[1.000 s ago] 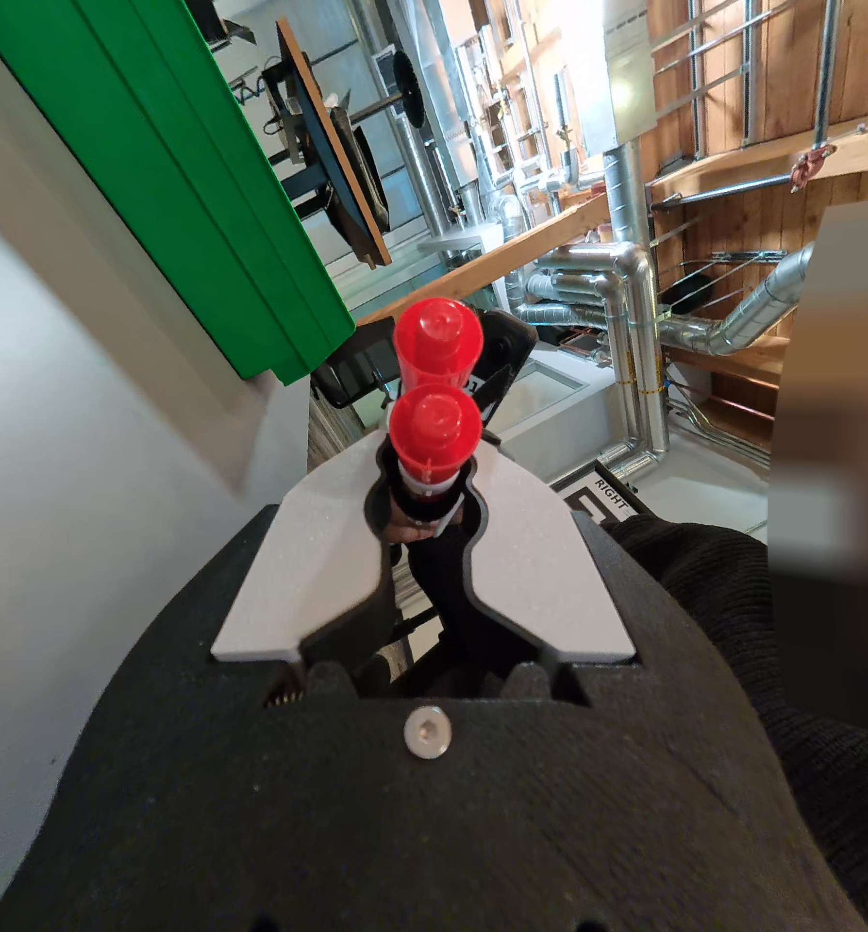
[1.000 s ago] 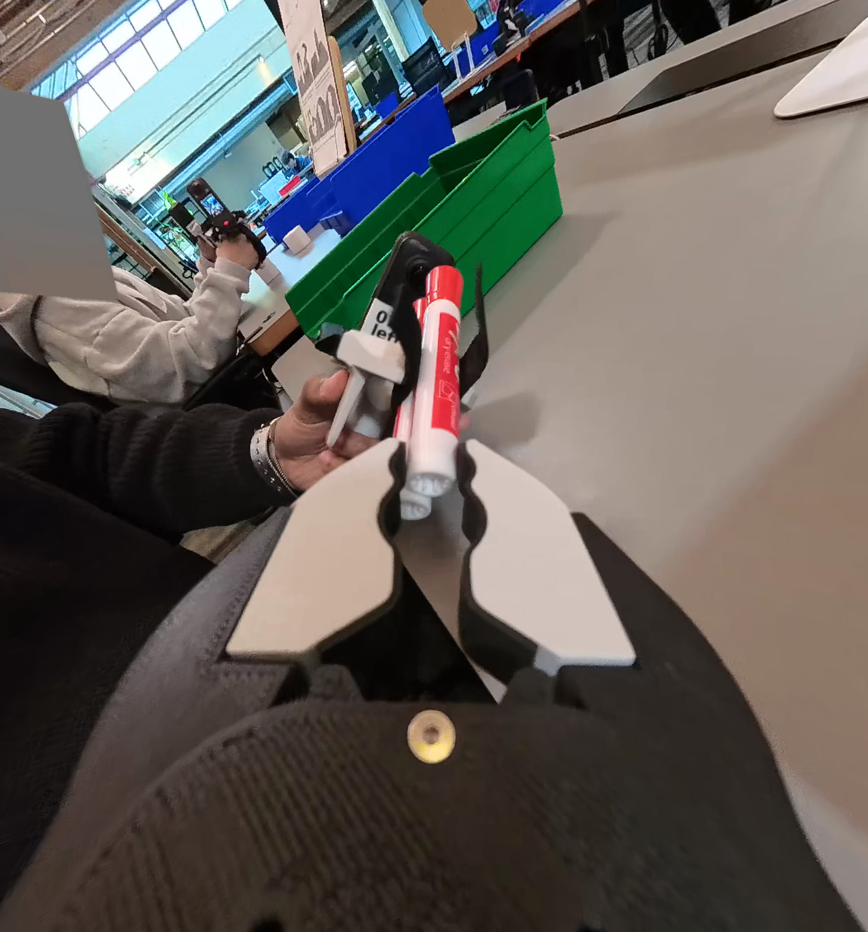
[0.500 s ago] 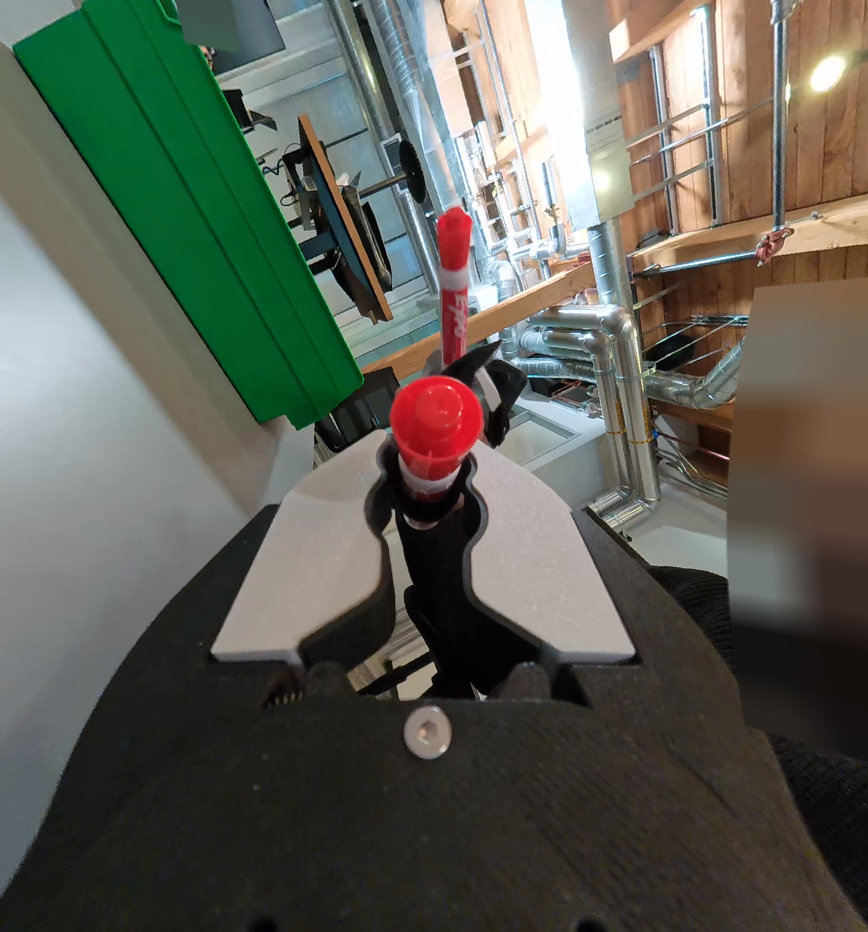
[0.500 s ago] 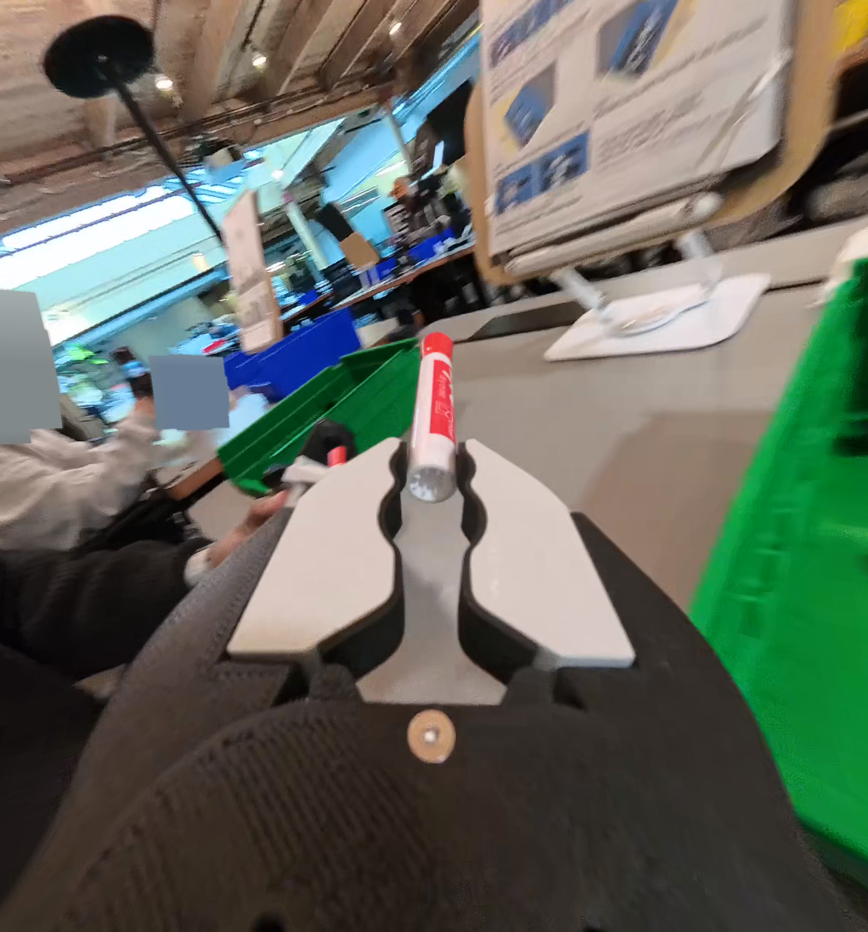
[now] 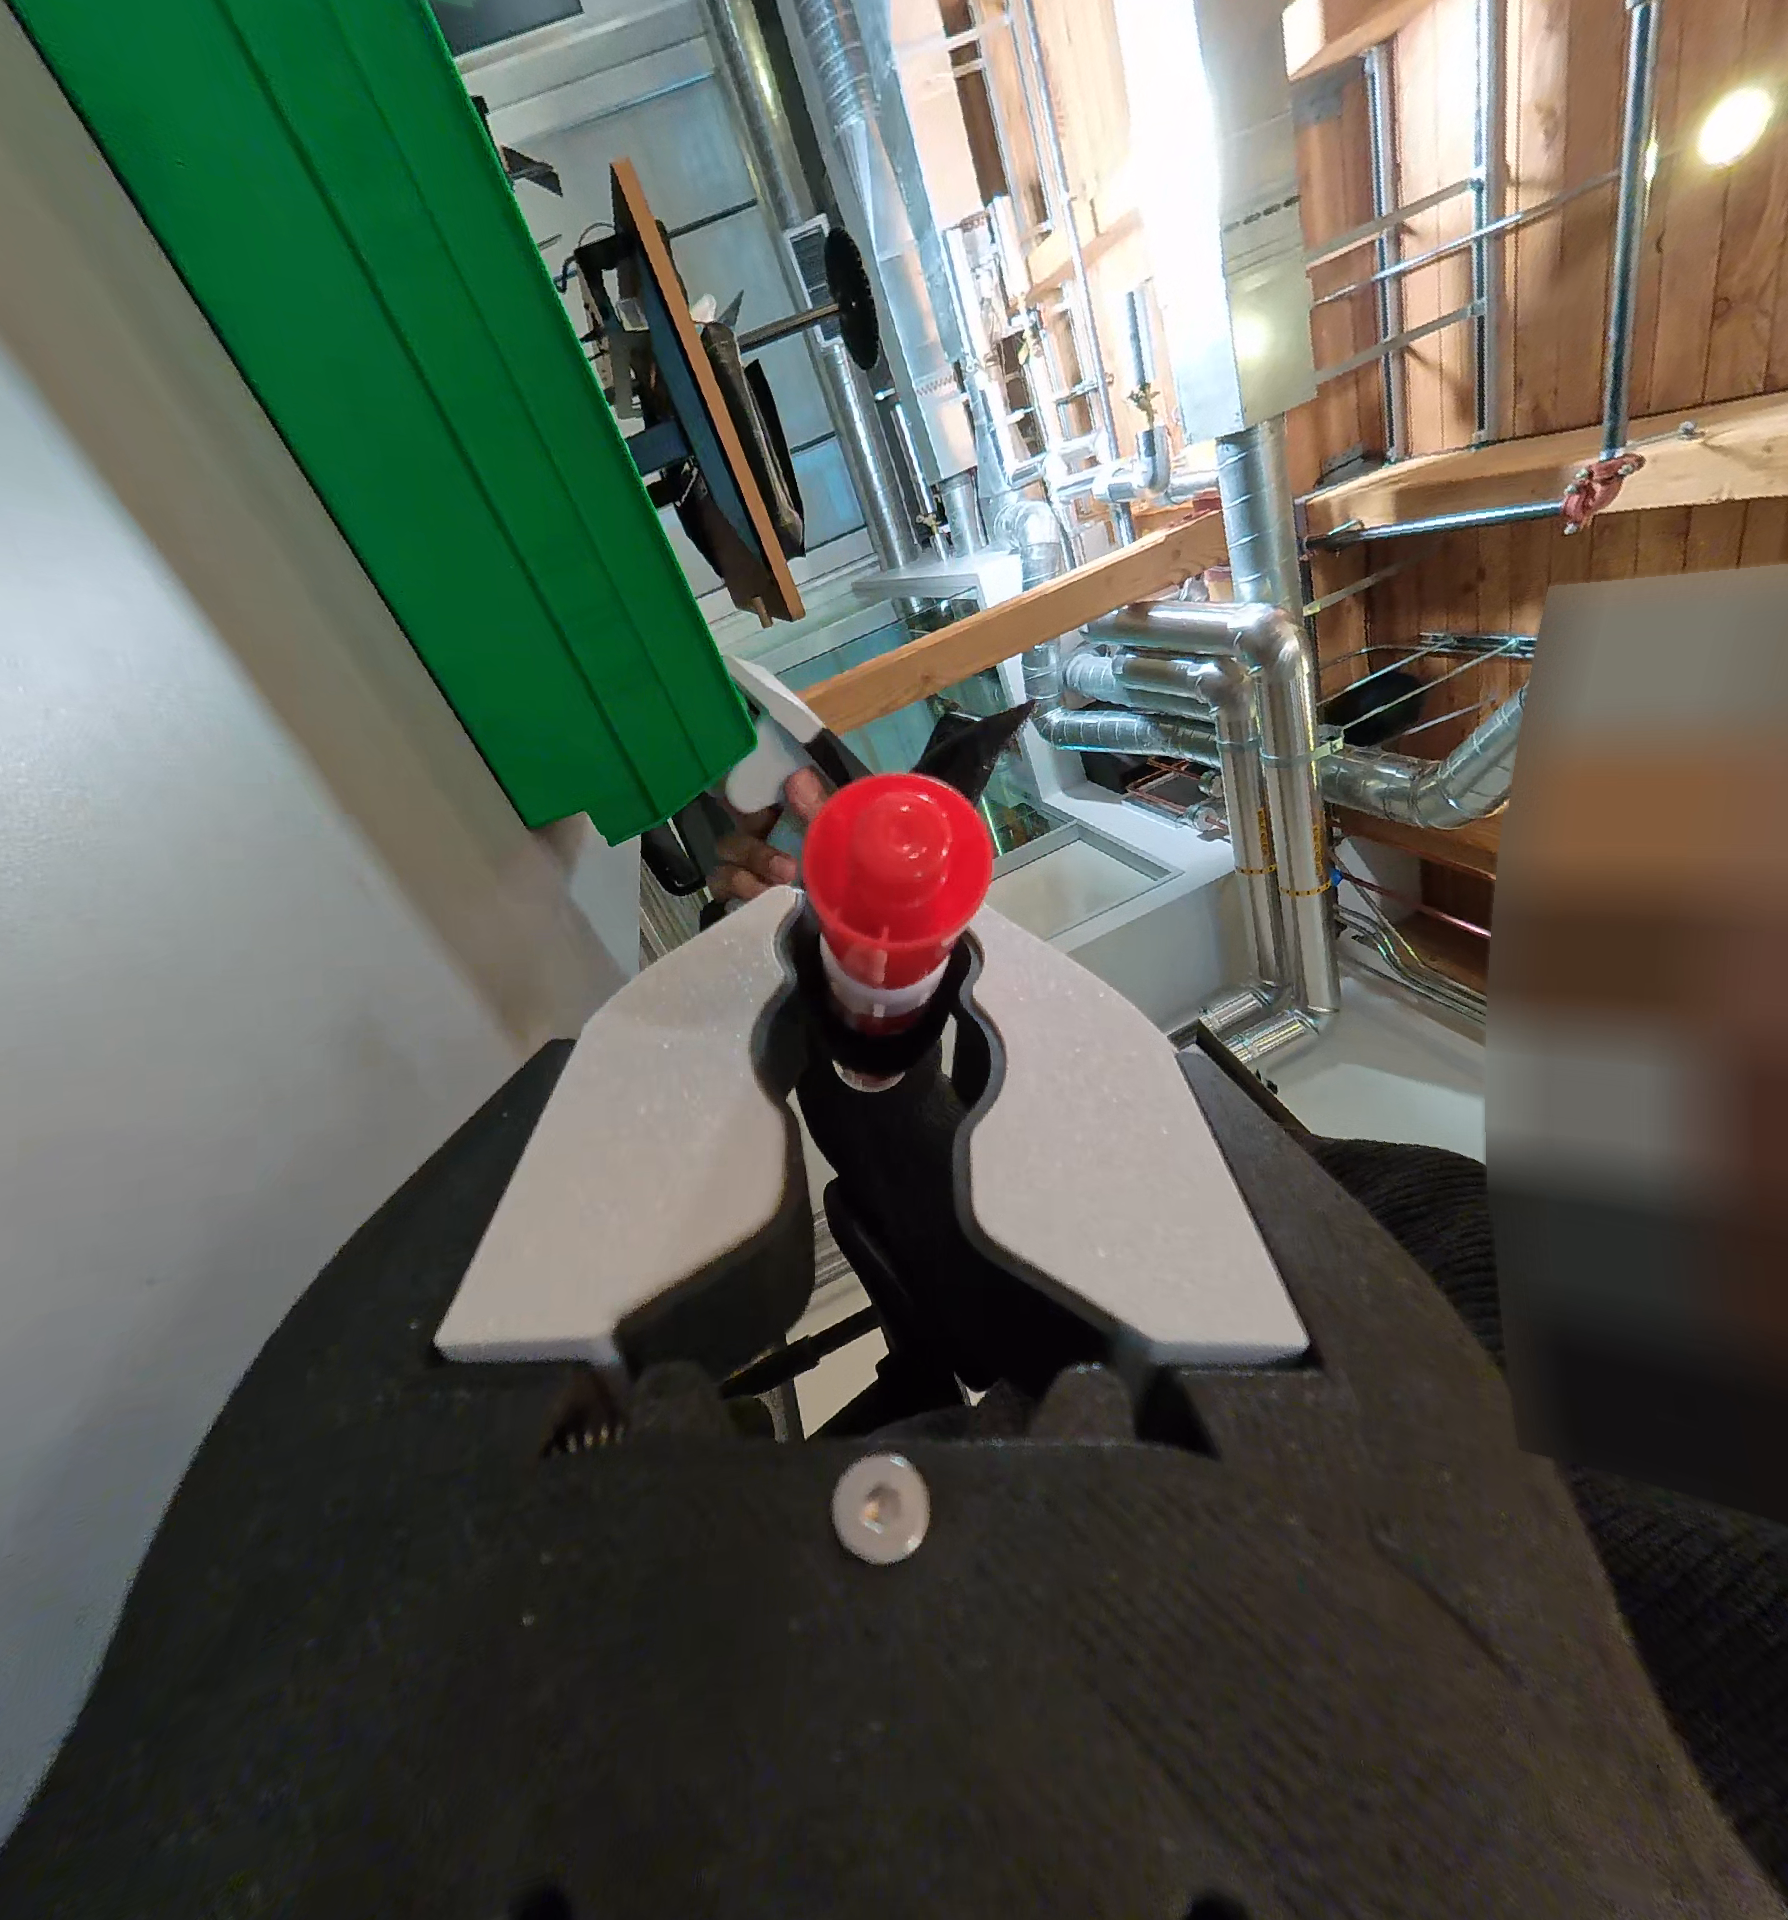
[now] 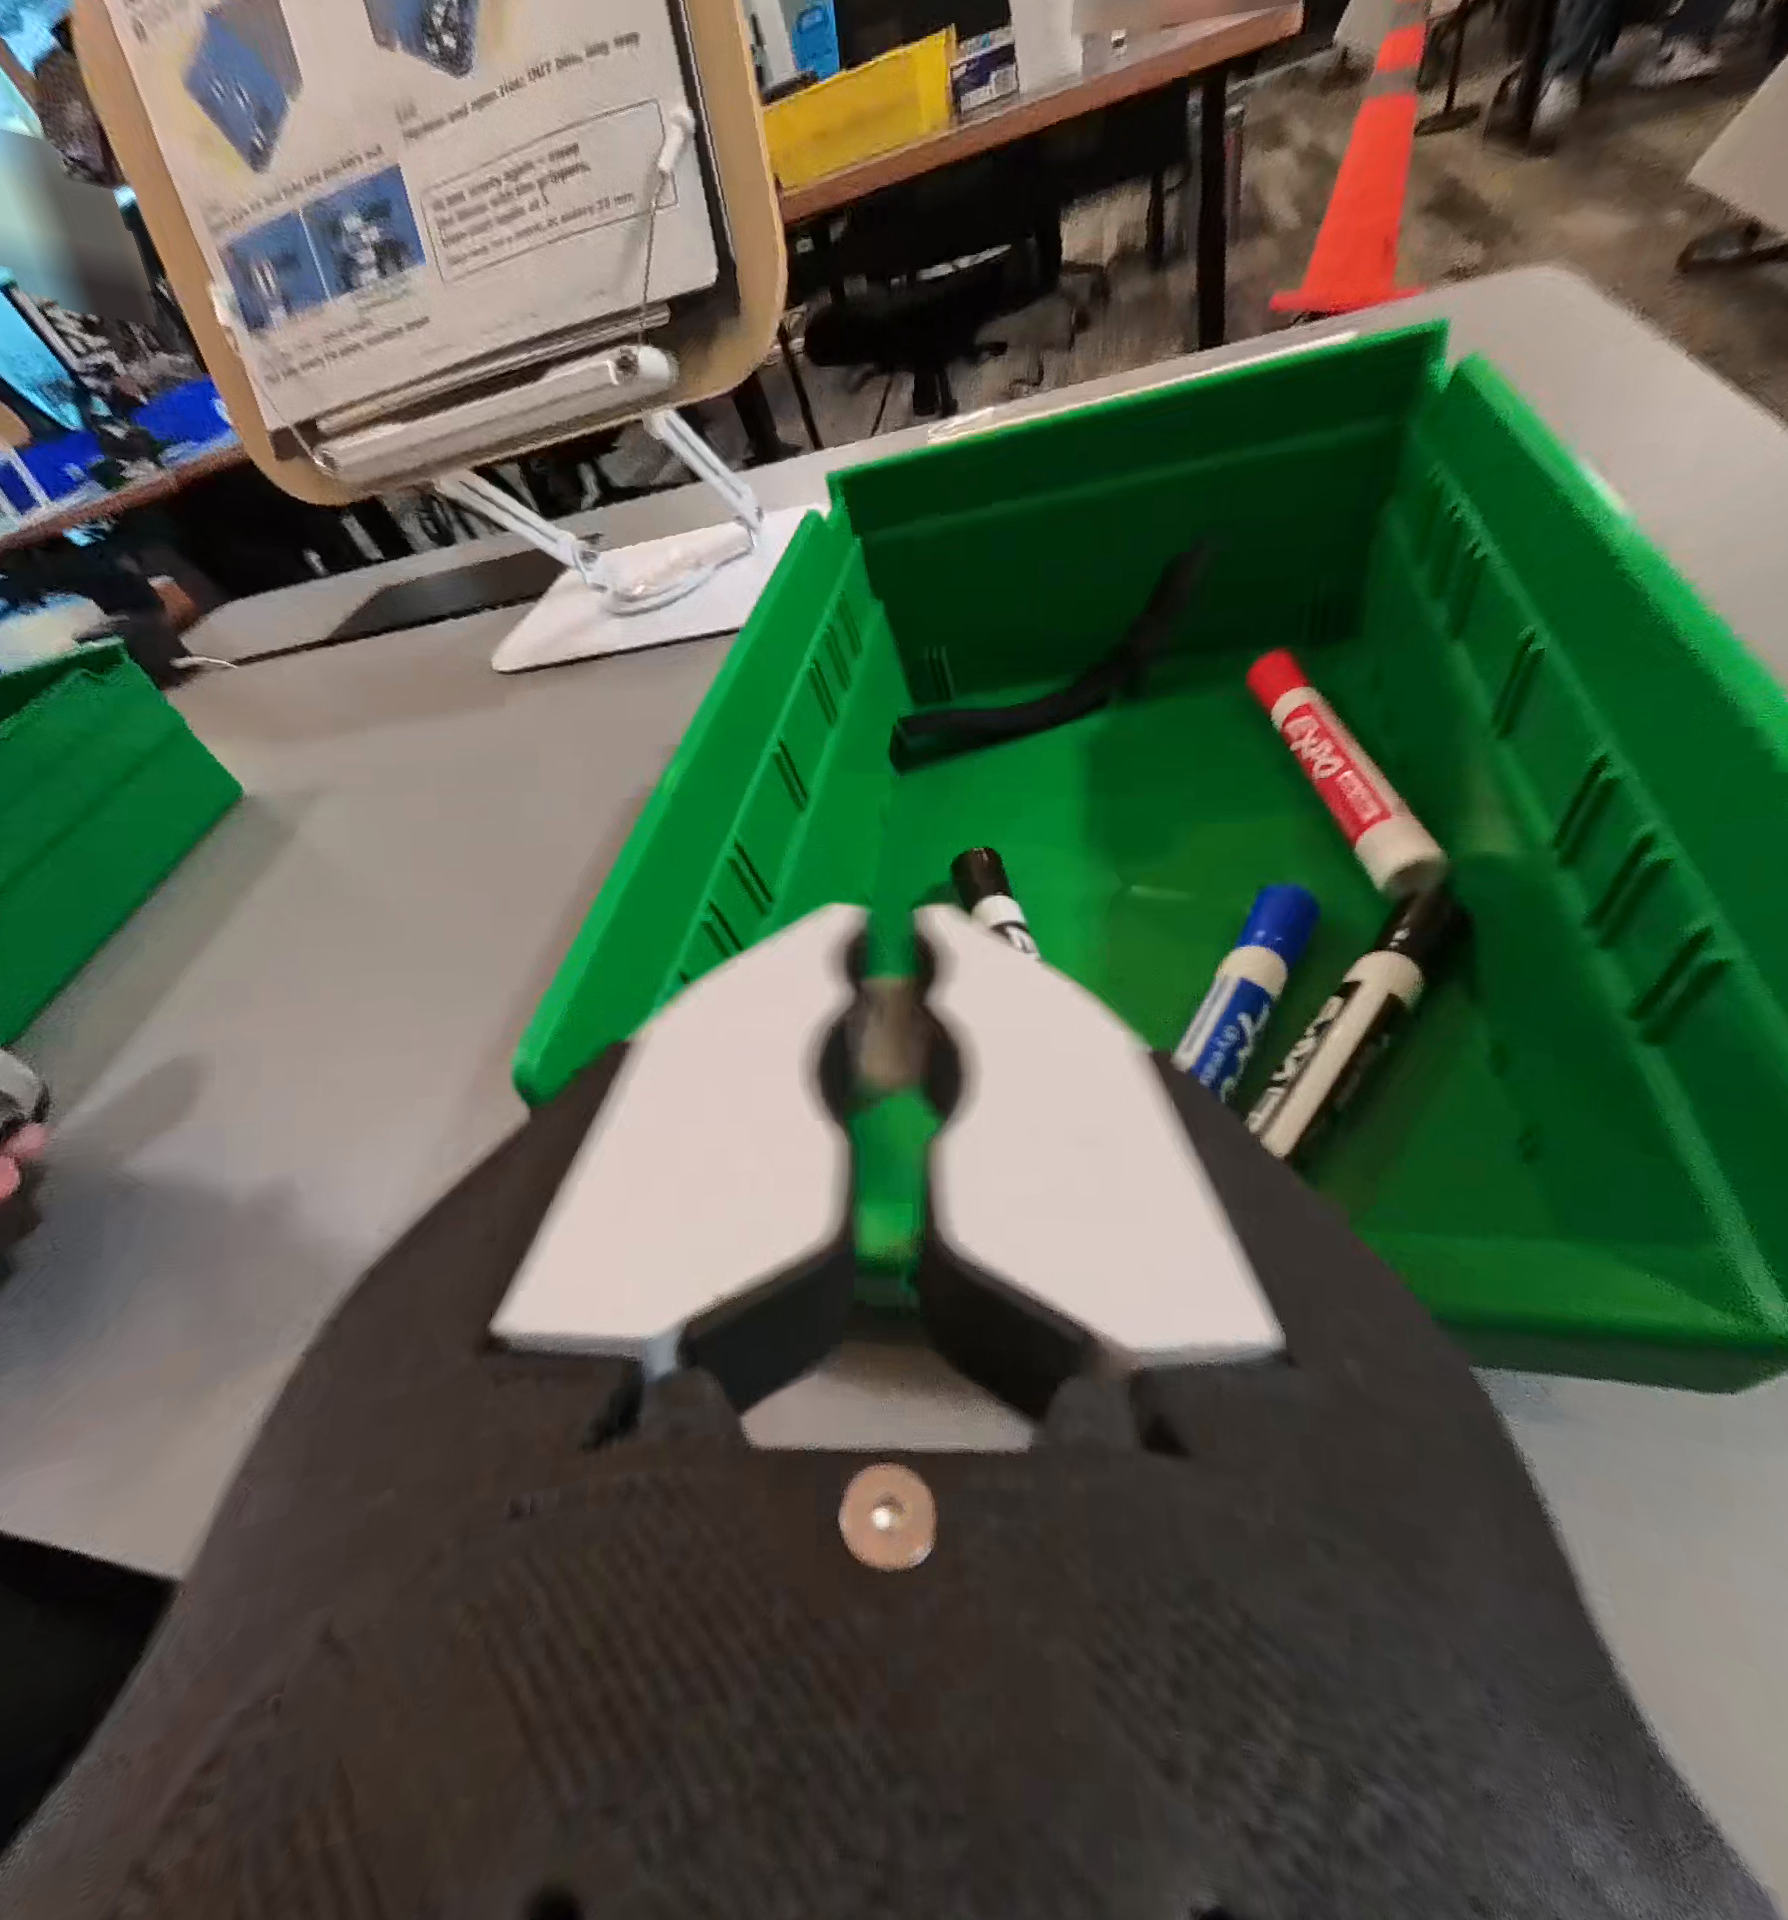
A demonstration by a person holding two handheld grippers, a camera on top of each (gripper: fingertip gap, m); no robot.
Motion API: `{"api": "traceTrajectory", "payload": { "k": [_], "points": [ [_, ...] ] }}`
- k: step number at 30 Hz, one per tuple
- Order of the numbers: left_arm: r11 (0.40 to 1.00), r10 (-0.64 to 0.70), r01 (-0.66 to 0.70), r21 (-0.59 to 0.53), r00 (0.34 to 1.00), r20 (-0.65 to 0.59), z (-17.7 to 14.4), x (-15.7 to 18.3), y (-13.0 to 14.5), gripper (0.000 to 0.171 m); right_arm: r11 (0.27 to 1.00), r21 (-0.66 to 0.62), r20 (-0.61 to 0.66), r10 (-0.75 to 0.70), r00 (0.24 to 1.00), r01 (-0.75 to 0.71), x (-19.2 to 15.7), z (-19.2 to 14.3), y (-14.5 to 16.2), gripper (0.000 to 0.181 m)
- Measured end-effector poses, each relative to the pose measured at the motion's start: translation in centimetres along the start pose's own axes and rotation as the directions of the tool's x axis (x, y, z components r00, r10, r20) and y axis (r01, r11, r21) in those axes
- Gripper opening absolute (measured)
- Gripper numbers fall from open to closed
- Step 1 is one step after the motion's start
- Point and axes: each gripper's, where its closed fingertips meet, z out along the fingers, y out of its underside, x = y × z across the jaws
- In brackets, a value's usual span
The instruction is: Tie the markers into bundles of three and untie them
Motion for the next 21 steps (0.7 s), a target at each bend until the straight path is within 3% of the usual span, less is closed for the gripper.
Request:
{"api": "traceTrajectory", "payload": {
  "k": [1,6,9,13,17,21],
  "points": [
    [1.0,0.0,0.0,-0.002,1.0,0.001,0.0,0.0,0.0,0.023,1.0,-0.014,-0.014,-0.025,1.0,0.025,0.1,0.1,0.2,0.0],
    [1.0,-0.004,0.004,-0.01,1.0,0.001,0.1,-0.2,0.2,0.023,0.981,-0.132,-0.044,-0.149,0.988,0.142,-0.1,0.7,2.1,0.006],
    [1.0,-0.01,0.01,-0.015,1.0,-0.003,0.1,-0.2,0.3,0.023,0.973,-0.112,-0.107,-0.213,0.971,0.201,0.3,0.5,1.4,0.024],
    [1.0,-0.003,0.003,-0.02,1.0,-0.005,0.1,0.0,0.3,0.024,0.966,-0.032,-0.111,-0.258,0.96,0.256,-0.8,-0.3,-0.6,0.029],
    [1.0,-0.003,0.003,-0.025,1.0,0.002,0.2,-0.2,0.4,0.023,0.979,0.024,0.145,-0.205,0.968,0.203,-7.3,-0.4,-1.2,0.047],
    [0.999,0.019,-0.018,-0.049,1.0,0.008,0.5,-0.1,0.9,0.023,0.987,0.006,0.426,-0.15,0.892,0.163,-16.0,-1.0,0.0,0.056]
  ]
}}
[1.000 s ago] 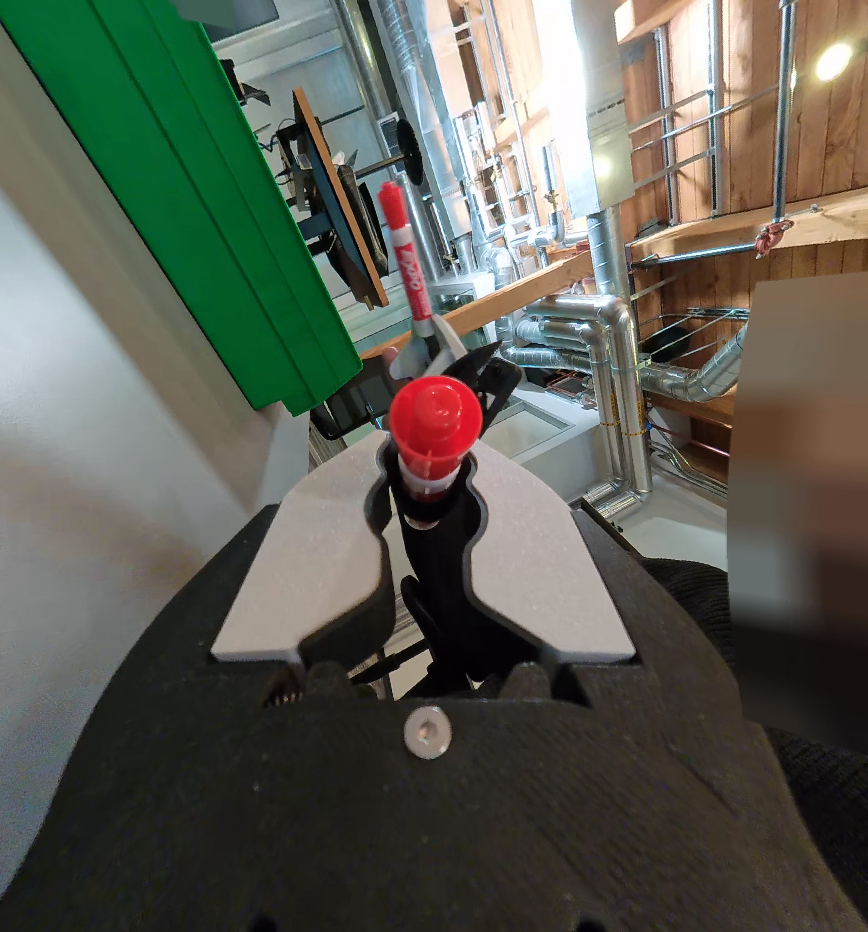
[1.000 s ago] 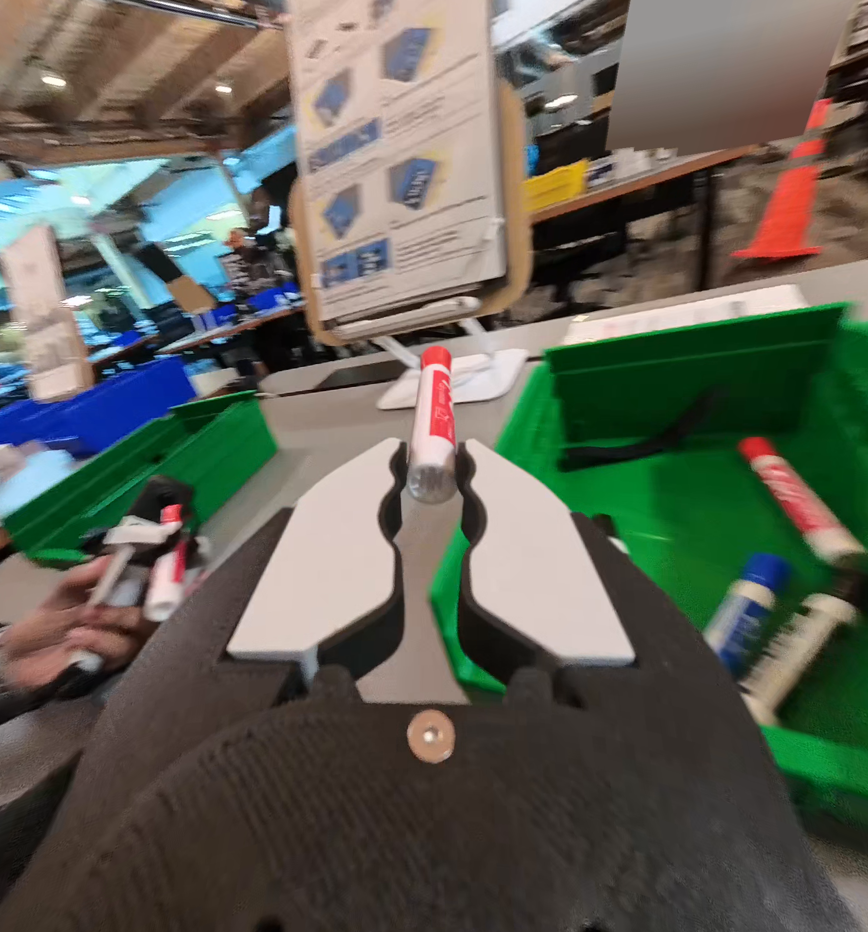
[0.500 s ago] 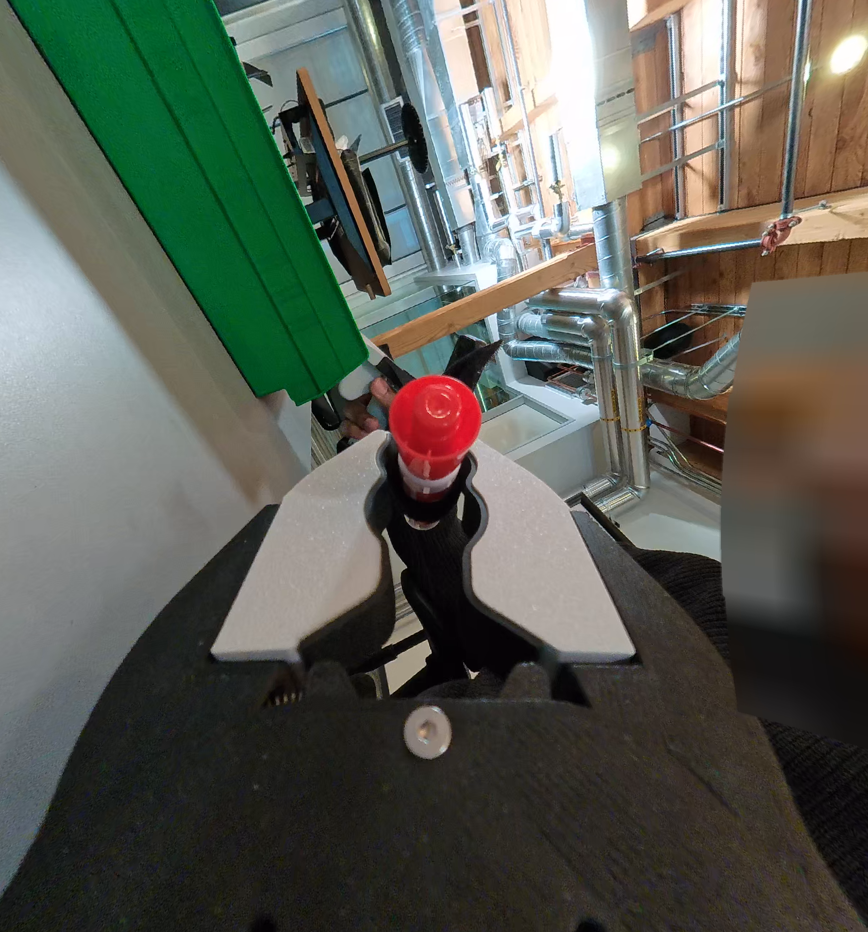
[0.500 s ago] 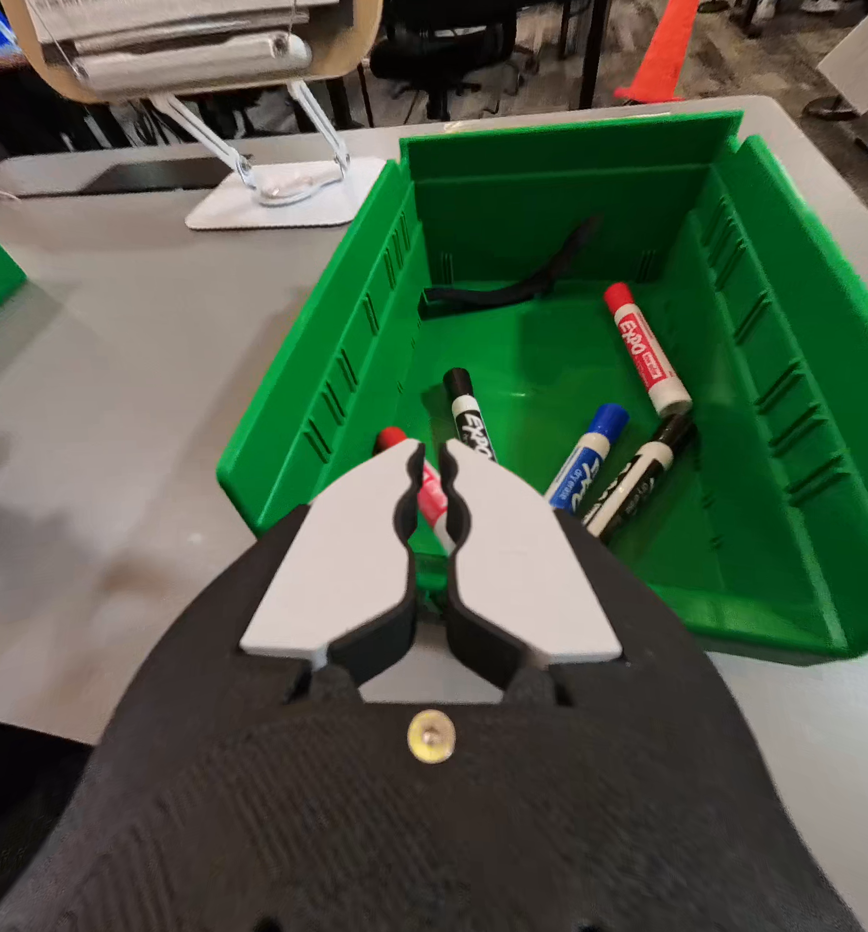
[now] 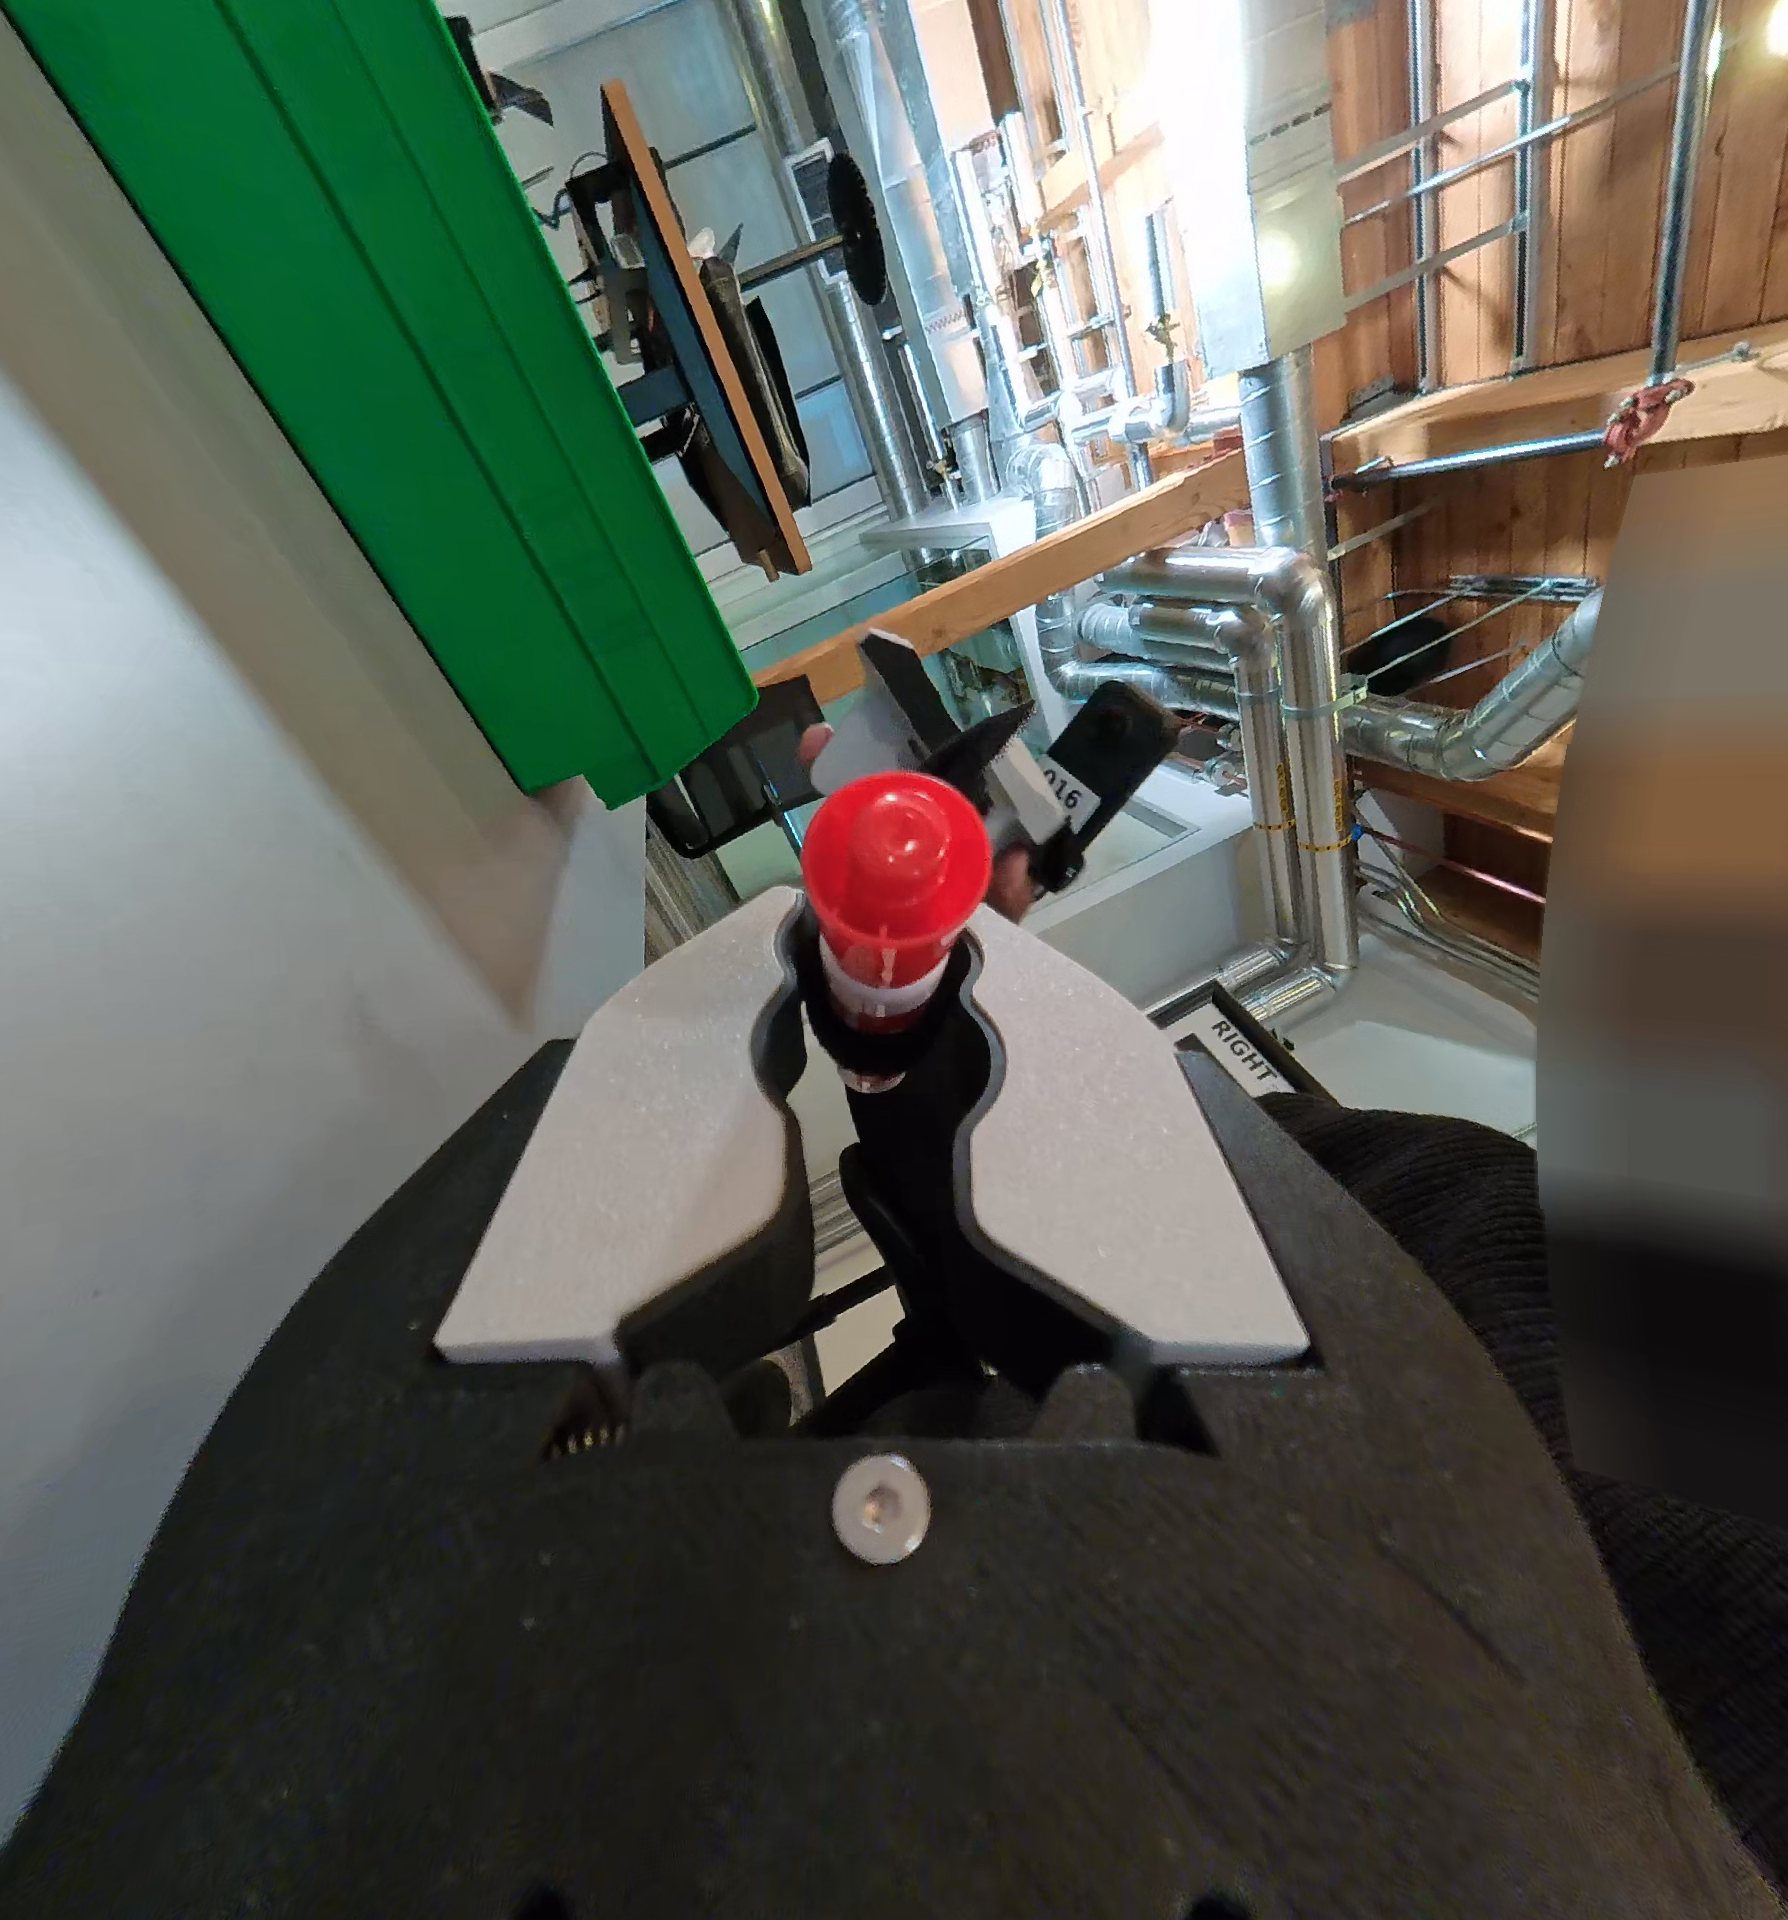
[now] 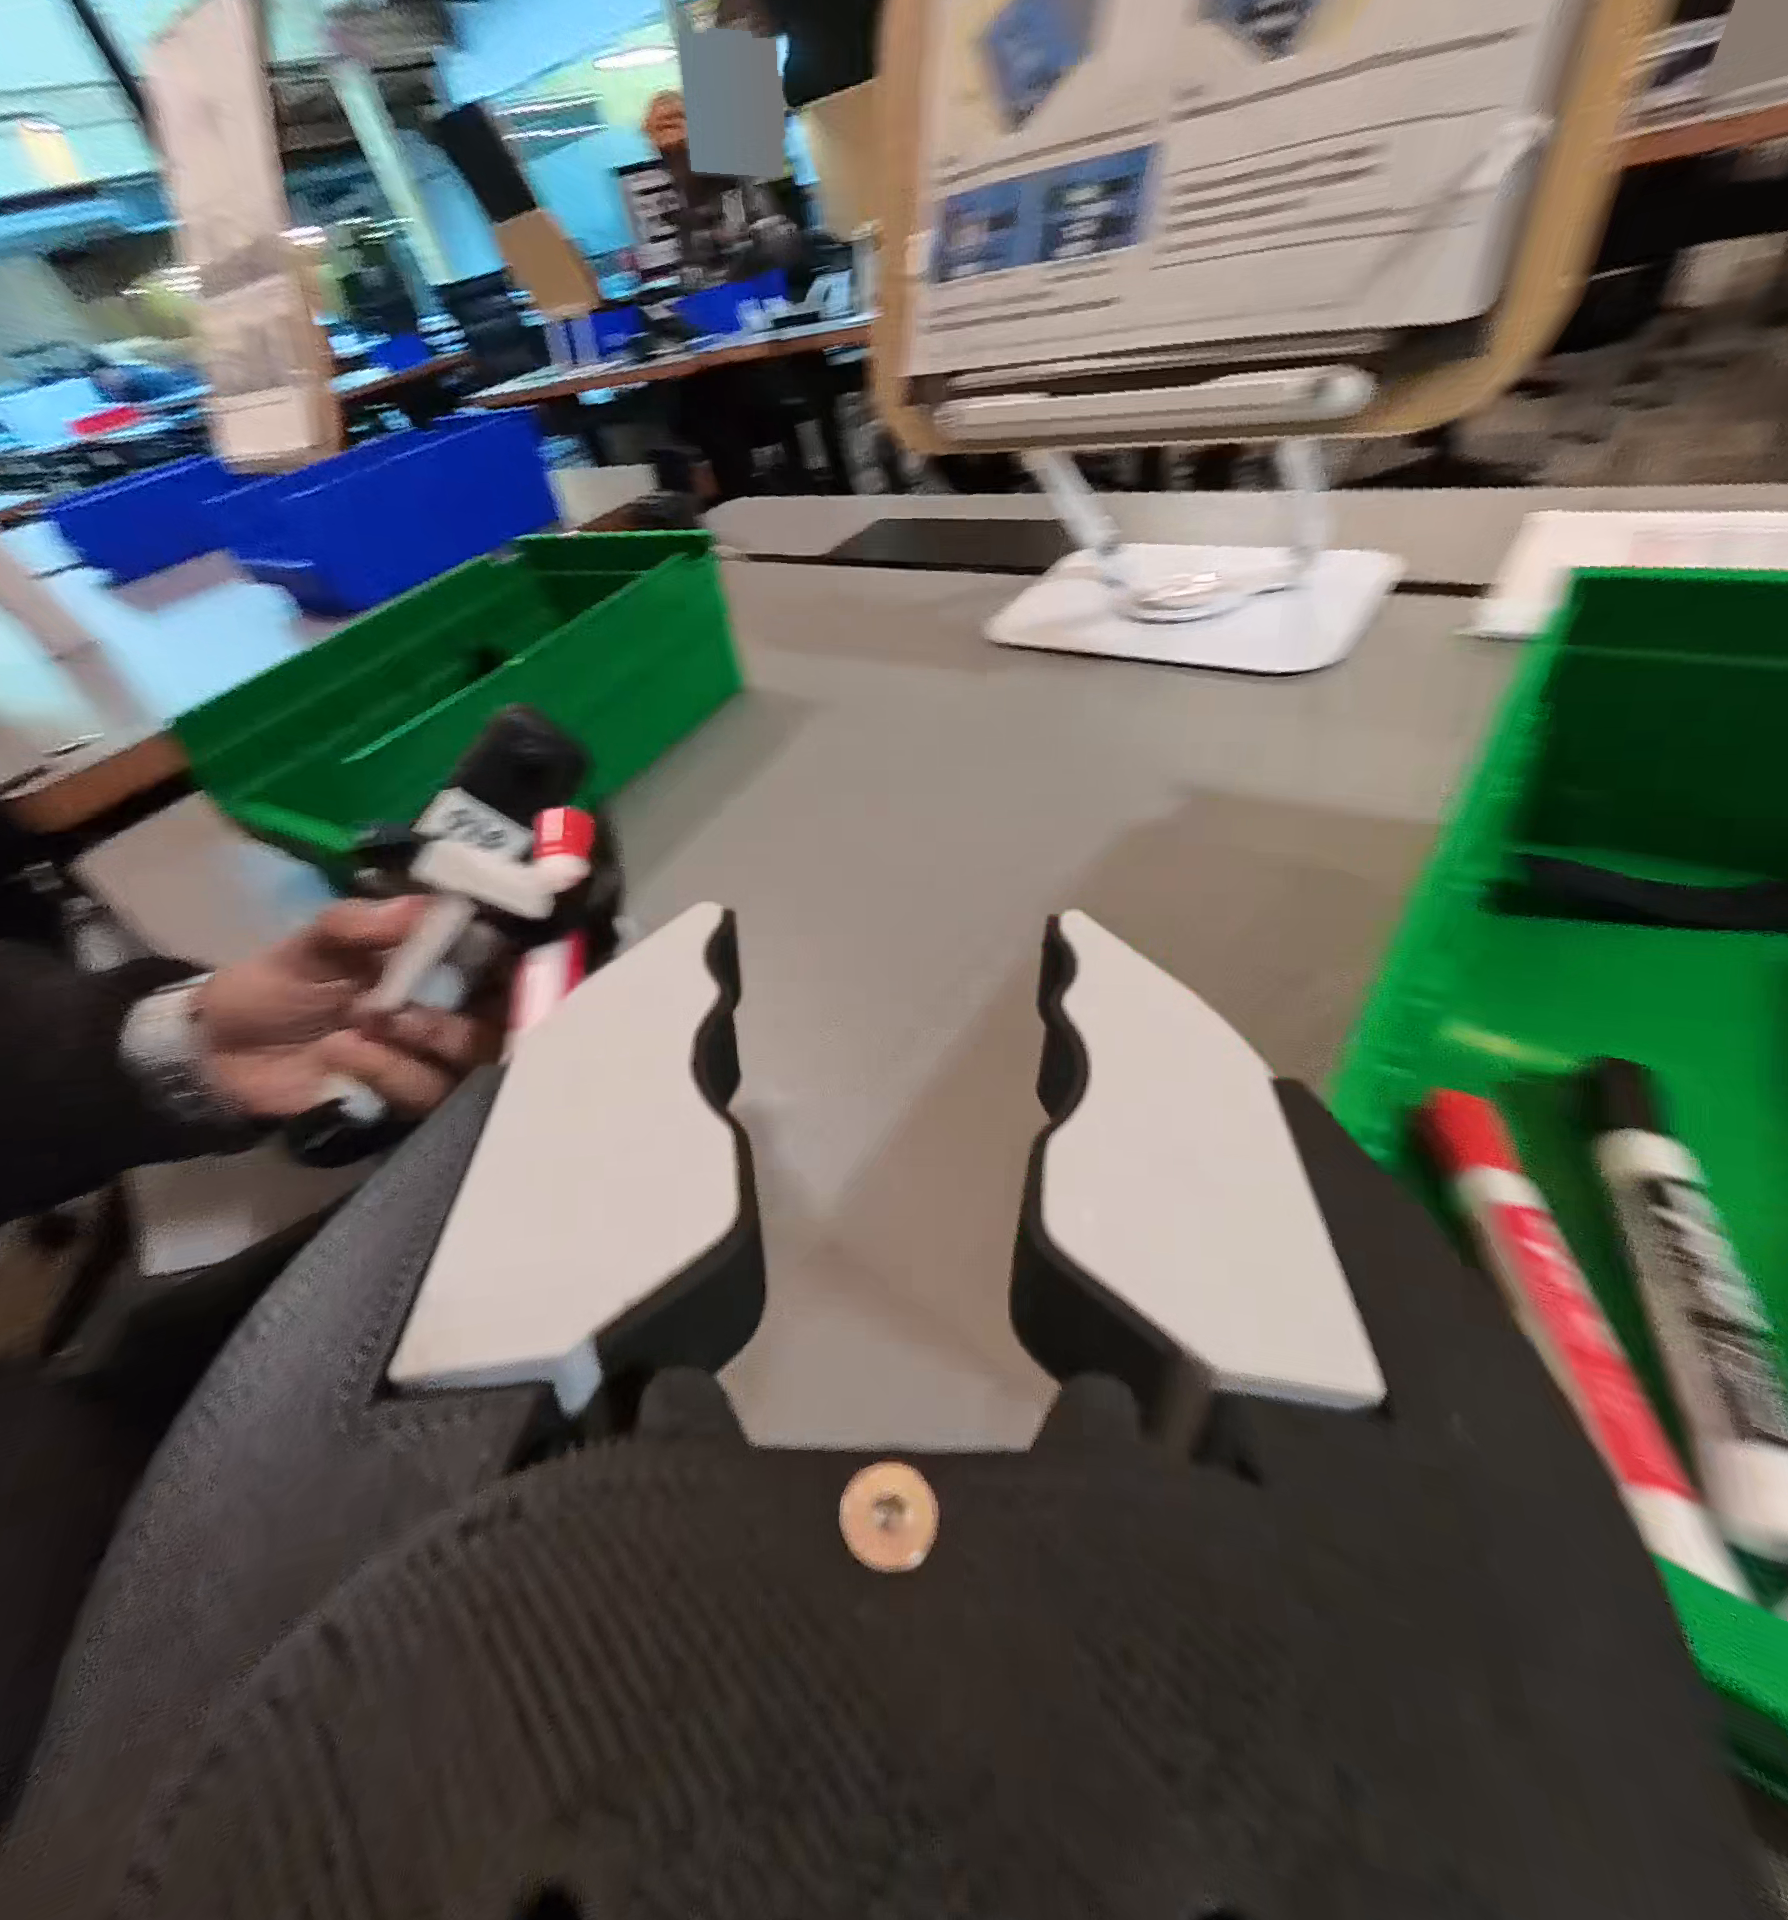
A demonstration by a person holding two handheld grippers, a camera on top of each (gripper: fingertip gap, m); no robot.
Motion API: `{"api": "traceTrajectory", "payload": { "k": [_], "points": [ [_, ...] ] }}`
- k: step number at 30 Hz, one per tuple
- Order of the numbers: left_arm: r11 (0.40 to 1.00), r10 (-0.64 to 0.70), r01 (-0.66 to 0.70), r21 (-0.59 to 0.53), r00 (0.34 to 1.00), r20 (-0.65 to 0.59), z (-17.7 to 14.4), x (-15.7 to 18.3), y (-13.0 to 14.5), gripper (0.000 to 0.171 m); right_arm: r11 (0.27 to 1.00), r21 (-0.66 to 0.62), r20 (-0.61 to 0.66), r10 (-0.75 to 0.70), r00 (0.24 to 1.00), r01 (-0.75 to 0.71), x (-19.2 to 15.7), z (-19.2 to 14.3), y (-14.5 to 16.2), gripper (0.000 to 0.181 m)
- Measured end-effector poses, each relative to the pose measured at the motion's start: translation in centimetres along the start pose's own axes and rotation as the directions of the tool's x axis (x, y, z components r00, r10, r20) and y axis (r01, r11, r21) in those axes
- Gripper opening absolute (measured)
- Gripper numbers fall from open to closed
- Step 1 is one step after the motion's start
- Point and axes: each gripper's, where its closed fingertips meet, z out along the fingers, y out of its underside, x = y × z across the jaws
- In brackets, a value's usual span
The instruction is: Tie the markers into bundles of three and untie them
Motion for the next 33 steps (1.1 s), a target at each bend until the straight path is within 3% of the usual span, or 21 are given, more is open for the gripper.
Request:
{"api": "traceTrajectory", "payload": {
  "k": [5,8,12,15,18,28,33],
  "points": [
    [1.0,0.021,-0.021,0.003,1.0,-0.011,0.3,0.7,0.1,0.024,0.989,-0.147,0.176,0.054,0.983,-0.028,-7.1,3.5,3.9,0.058],
    [1.0,0.025,-0.025,-0.013,1.0,-0.012,0.6,0.9,0.6,0.023,0.976,-0.216,0.214,0.045,0.976,0.003,-8.9,4.6,6.2,0.058],
    [0.998,0.032,-0.032,-0.05,0.999,-0.017,1.2,1.0,1.6,0.023,0.965,-0.259,0.296,0.125,0.947,-0.047,-10.8,4.9,7.3,0.039],
    [0.997,0.035,-0.036,-0.065,0.999,-0.016,1.5,1.0,2.0,0.024,0.957,-0.287,0.301,0.125,0.946,-0.035,-10.8,5.0,8.1,0.02],
    [0.998,0.043,-0.044,-0.045,0.999,-0.007,1.2,0.9,1.4,0.024,0.957,-0.284,0.306,0.144,0.941,-0.055,-10.5,4.9,7.7,0.02],
    [0.979,0.086,-0.09,0.183,0.996,0.033,-2.9,1.6,-4.6,0.02,0.958,-0.26,0.32,0.203,0.926,-0.12,-9.0,4.1,6.8,0.02],
    [0.971,0.072,-0.079,0.224,0.997,0.037,-4.0,1.5,-5.5,0.016,0.961,-0.198,0.297,0.247,0.922,-0.193,-7.2,3.5,4.9,0.02]
  ]
}}
